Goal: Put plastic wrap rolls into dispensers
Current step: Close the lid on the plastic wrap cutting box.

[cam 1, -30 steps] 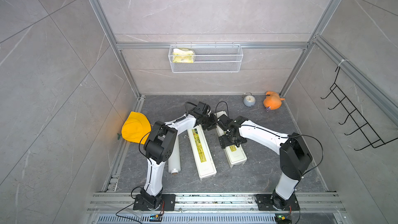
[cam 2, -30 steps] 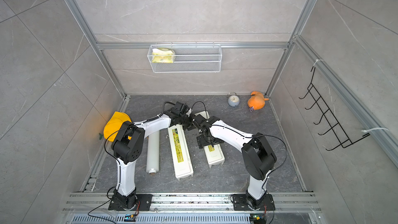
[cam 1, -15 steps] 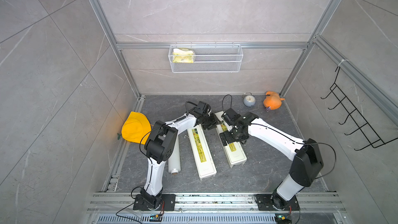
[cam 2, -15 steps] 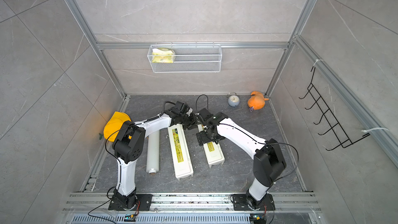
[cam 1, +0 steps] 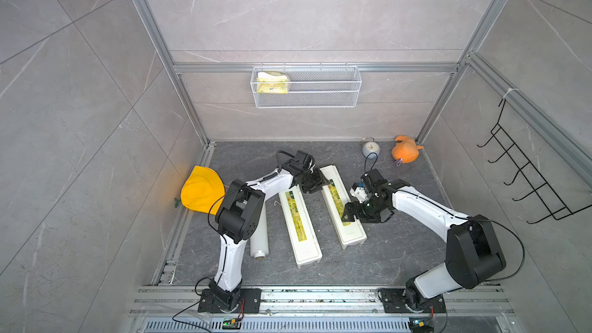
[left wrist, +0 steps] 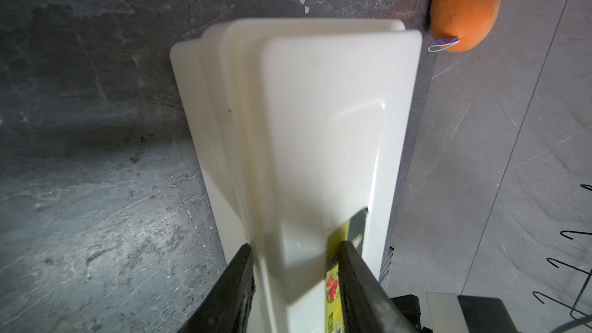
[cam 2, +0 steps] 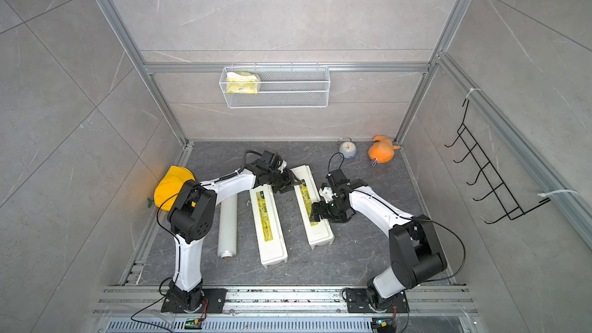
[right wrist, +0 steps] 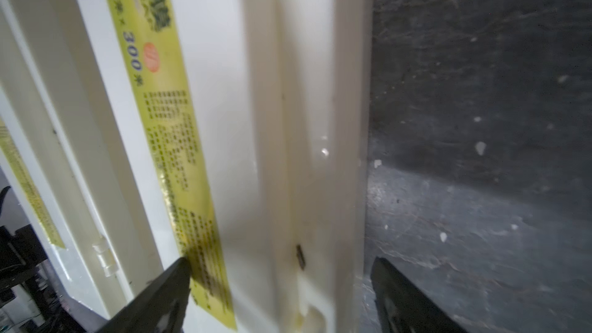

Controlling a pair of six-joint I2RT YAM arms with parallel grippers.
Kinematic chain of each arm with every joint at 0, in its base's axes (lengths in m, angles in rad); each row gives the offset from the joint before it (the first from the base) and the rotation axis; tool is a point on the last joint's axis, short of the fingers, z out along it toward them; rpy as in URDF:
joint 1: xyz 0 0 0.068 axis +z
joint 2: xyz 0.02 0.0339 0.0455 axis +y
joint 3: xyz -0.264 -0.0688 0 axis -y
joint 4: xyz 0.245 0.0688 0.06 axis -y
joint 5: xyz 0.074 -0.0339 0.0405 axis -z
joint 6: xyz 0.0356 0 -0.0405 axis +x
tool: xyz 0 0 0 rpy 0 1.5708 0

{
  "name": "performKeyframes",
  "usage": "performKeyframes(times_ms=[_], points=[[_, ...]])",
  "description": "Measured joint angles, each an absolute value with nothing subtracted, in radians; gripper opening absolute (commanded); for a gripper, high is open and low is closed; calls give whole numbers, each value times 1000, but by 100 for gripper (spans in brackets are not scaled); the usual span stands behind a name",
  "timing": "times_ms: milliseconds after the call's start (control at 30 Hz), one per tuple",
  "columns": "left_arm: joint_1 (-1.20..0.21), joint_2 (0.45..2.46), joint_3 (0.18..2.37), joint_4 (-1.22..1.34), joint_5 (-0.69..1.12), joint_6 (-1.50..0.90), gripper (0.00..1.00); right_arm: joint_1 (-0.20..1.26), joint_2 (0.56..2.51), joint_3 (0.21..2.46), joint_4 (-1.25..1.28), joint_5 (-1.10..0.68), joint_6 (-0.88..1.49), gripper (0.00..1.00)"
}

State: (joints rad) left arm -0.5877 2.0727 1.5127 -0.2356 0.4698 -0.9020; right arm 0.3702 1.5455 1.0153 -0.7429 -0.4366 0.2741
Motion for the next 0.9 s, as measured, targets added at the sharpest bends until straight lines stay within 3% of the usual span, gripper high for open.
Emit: performKeyframes(times_ms=[400,900], points=[[-687,1984,1383,-178,442,-1005,47,285,1545,924,-614,-606,295,90],[-850,1868,1244,-173,394,-1102,47,272,1471,849,-594,-619,297,94]])
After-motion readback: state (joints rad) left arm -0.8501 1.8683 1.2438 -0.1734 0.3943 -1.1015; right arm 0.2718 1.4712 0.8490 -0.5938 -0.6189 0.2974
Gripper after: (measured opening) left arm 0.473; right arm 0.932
